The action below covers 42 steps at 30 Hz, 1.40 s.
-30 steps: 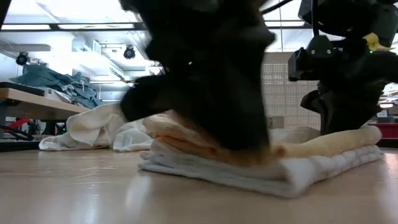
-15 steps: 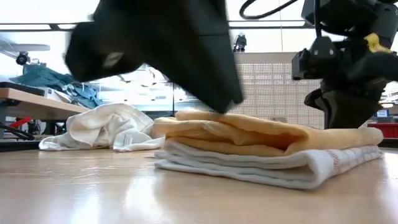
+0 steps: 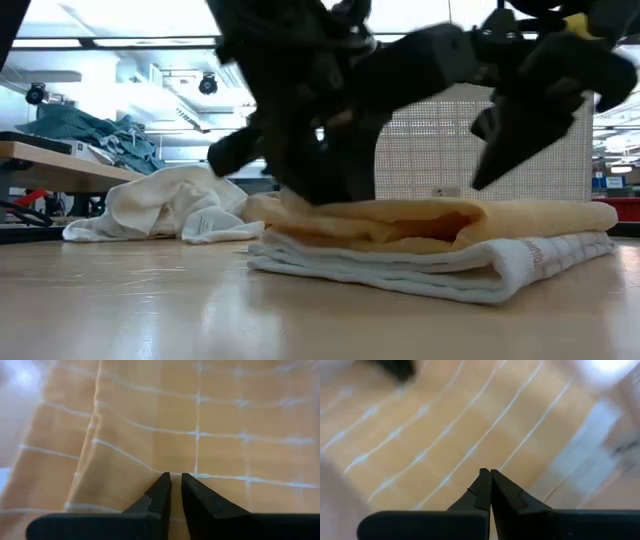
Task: Fold towel
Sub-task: Stack the yellow squared towel on top of the white striped towel
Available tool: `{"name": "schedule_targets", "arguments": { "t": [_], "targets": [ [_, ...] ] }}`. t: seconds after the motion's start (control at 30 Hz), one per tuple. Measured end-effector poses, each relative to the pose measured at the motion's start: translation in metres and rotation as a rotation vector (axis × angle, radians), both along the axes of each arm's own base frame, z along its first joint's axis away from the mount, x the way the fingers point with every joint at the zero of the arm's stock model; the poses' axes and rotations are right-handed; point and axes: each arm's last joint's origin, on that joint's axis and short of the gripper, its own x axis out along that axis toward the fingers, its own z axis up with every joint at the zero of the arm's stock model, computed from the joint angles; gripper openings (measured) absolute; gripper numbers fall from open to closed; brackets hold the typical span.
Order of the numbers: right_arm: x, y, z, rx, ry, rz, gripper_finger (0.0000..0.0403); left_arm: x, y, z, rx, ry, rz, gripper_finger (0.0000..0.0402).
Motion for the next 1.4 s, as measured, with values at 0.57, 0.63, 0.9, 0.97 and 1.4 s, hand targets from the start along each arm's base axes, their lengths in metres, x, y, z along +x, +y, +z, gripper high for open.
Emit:
{"name": "schedule_targets", "arguments": {
  "t": [0.57, 0.63, 0.9, 0.97, 1.4],
  "targets": [
    [0.035, -0.036, -0.048, -0.058, 0.036, -0.237, 0.0, -0.007, -0.017, -0.01, -0.069, -0.034, -0.006, 0.0037],
    [0.036, -0.037, -0.051, -0.062, 0.043, -0.246, 0.0, -0.01, -0.022, -0.009, -0.073, -0.038, -0.004, 0.0037],
    [0.035, -0.038, -0.049, -0.066, 0.04, -0.239, 0.0, -0.028, -0.049, -0.008, -0.135, -0.026, 0.002, 0.0037],
    [0.035, -0.039, -0.047, -0.073, 0.036, -0.24, 0.0, -0.032, -0.054, -0.009, -0.147, -0.019, 0.016, 0.0037],
    [0.038, -0.035, -0.007, -0.048, -0.096, -0.181, 0.0, -0.037, -0.062, 0.003, -0.174, -0.056, 0.033, 0.0037]
  ]
}}
